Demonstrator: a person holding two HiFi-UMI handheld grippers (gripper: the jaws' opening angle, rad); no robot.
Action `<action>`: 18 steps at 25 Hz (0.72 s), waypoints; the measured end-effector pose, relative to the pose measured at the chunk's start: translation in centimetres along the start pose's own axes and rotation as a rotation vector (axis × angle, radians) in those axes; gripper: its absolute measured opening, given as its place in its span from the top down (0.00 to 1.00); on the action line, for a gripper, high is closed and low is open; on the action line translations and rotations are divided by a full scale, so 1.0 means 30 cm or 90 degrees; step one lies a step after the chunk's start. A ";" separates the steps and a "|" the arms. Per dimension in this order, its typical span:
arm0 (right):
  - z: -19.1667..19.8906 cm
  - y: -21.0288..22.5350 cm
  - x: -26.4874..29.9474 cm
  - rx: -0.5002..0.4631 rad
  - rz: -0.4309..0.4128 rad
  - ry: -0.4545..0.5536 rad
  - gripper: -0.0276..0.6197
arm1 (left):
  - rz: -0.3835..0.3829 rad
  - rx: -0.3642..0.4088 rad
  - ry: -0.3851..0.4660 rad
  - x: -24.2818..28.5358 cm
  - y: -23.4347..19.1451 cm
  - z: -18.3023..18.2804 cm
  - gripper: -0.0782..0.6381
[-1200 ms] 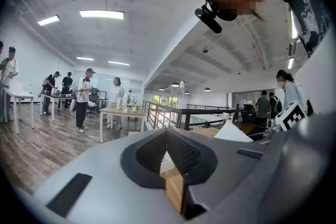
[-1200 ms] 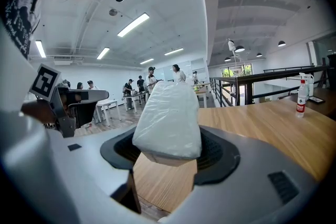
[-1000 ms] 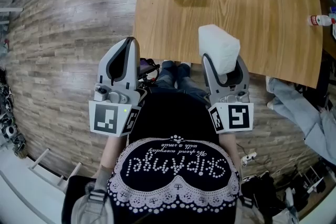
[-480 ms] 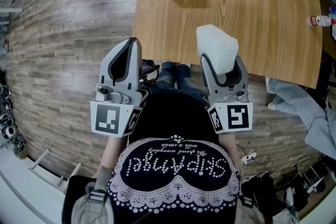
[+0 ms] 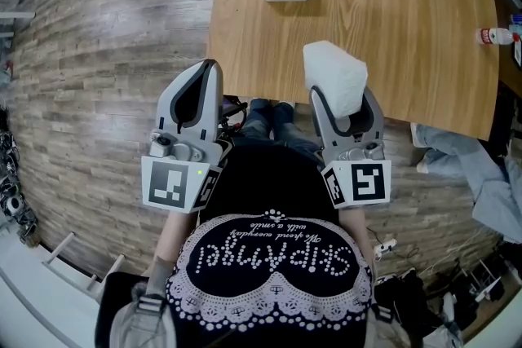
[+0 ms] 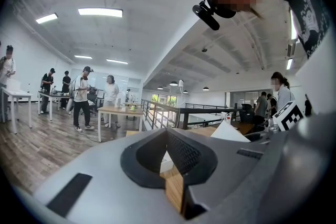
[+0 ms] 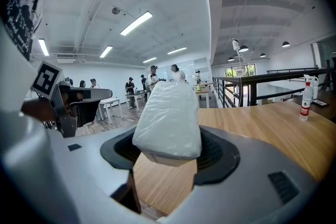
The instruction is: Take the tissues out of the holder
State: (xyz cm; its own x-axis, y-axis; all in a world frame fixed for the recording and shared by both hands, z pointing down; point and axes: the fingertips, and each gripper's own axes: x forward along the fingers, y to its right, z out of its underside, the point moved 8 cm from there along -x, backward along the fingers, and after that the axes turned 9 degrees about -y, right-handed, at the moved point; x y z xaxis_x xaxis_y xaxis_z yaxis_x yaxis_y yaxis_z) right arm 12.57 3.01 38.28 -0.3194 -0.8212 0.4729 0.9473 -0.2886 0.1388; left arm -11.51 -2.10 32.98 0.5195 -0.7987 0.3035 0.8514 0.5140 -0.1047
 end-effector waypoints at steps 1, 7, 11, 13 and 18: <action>-0.001 0.000 0.000 0.000 0.001 0.000 0.51 | 0.000 0.000 0.000 0.000 0.000 -0.001 0.88; -0.005 0.000 0.000 0.002 0.002 0.001 0.51 | 0.002 0.000 -0.002 0.001 0.001 -0.003 0.88; -0.006 -0.001 -0.002 0.002 0.002 0.000 0.51 | 0.002 -0.001 -0.004 0.003 0.001 -0.007 0.88; -0.007 -0.002 -0.002 0.001 0.002 0.000 0.51 | 0.001 -0.001 -0.003 0.003 -0.001 -0.008 0.88; -0.008 0.001 0.005 0.002 0.004 -0.002 0.51 | 0.003 -0.006 -0.012 0.011 -0.006 -0.005 0.88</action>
State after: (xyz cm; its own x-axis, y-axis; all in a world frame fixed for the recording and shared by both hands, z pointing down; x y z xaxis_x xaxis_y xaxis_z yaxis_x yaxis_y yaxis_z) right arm 12.53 2.74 38.14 -0.3138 -0.8209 0.4771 0.9493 -0.2823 0.1386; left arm -11.49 -2.51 32.95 0.5226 -0.7897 0.3212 0.8493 0.5153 -0.1150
